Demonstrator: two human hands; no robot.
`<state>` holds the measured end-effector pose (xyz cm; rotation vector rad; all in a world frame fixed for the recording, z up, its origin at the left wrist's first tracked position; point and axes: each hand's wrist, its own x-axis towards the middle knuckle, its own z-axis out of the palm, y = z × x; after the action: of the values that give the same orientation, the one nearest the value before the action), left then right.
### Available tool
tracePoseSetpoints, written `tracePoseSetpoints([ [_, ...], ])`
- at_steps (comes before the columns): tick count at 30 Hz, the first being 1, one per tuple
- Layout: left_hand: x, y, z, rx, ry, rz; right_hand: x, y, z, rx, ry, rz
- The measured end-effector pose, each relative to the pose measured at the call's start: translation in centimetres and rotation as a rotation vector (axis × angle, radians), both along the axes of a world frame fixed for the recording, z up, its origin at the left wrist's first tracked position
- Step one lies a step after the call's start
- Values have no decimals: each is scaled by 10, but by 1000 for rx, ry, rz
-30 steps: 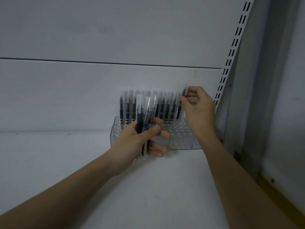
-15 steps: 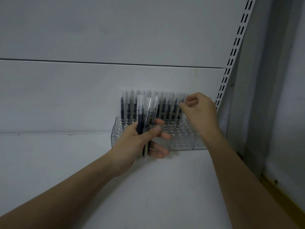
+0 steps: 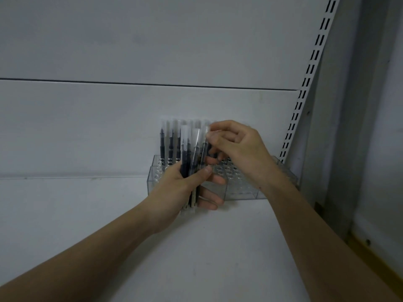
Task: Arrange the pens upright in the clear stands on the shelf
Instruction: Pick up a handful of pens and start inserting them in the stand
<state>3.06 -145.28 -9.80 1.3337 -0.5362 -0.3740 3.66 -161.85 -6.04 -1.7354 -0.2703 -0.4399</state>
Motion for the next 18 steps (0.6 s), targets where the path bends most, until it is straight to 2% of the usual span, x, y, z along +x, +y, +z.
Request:
tracePoseSetpoints([
  [6,0,0,0,5,-9,0,1,-1,0,28,11,2],
  [12,1,1,2,-35,-9,34,0,-12,4,203,-2,-44],
  [18,1,1,2,-24,-26,85,-2,-8,5,280,0,11],
])
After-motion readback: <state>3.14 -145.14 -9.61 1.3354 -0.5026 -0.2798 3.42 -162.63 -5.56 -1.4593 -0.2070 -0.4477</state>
